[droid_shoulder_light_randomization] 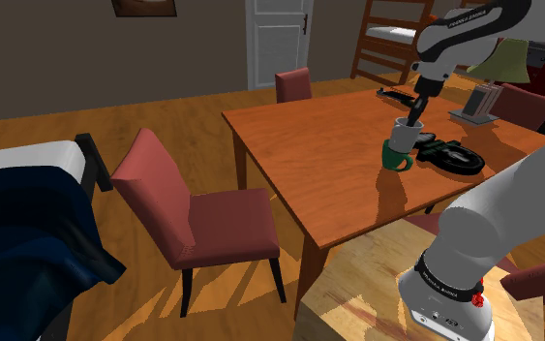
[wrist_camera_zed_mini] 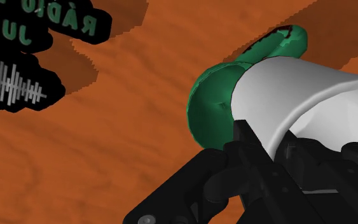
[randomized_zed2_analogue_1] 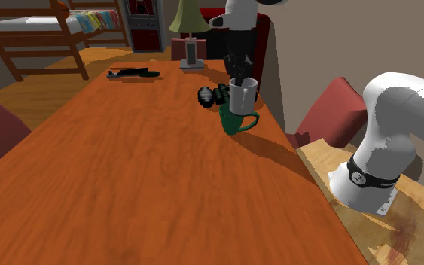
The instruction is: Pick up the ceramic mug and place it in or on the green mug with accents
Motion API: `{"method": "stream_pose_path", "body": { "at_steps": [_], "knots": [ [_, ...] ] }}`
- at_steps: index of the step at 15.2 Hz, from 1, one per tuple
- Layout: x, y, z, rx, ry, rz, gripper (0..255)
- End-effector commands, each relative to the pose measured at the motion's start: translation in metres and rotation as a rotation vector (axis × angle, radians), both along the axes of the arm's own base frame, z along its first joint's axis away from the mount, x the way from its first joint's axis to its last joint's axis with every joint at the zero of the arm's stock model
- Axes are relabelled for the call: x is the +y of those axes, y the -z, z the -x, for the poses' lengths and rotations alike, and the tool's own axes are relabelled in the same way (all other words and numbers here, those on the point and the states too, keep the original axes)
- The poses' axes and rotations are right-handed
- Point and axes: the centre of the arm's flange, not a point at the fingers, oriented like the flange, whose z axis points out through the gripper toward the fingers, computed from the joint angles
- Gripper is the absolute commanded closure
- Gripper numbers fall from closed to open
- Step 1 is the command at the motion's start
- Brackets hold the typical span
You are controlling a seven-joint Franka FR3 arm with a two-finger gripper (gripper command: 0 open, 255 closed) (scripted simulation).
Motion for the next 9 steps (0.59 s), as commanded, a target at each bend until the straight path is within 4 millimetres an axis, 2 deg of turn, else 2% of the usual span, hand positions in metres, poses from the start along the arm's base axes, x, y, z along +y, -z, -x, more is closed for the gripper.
{"method": "stream_pose_path", "body": {
  "at_steps": [1,6,7,9],
  "knots": [
    [0.0003,0.0014,-0.0010,-0.001,0.000,0.000,255],
    [0.0003,0.0014,-0.0010,-0.001,0.000,0.000,255],
    [0.0003,0.0014,-0.0011,-0.001,0.000,0.000,0],
    [0.0003,0.0014,-0.0010,-0.001,0.000,0.000,0]
  ]
}}
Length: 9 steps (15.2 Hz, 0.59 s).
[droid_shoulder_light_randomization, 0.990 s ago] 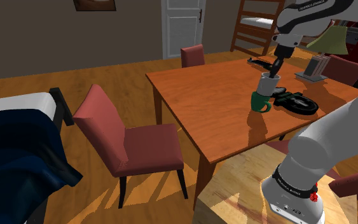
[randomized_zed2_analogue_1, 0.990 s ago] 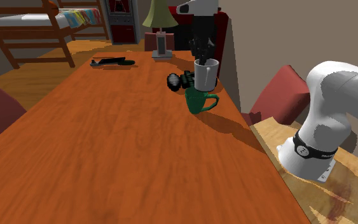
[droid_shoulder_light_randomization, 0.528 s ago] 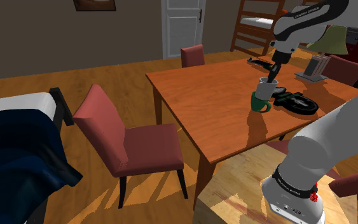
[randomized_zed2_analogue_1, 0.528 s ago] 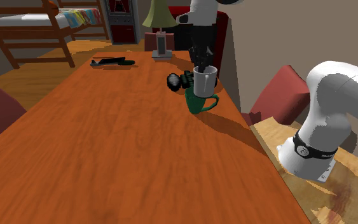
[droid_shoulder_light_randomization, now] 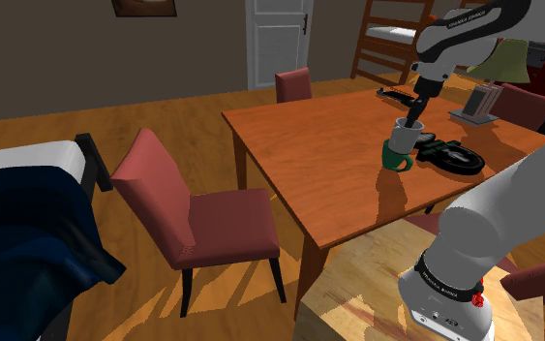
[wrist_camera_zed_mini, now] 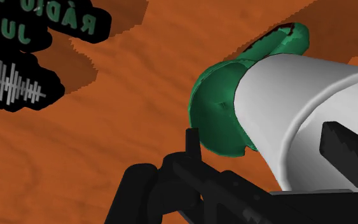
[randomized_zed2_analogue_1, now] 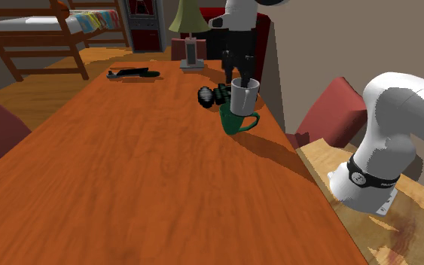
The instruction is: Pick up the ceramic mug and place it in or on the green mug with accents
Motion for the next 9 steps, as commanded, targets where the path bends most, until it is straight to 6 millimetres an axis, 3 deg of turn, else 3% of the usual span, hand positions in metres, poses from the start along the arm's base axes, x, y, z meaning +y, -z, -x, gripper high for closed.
{"method": "stream_pose_path", "body": {
  "at_steps": [1,3,7,9],
  "knots": [
    [0.000,0.000,0.000,0.000,0.000,0.000,0],
    [0.000,0.000,0.000,0.000,0.000,0.000,0],
    [-0.004,-0.050,0.002,0.000,0.000,0.000,0],
    [-0.004,-0.050,0.002,0.000,0.000,0.000,0]
  ]
}}
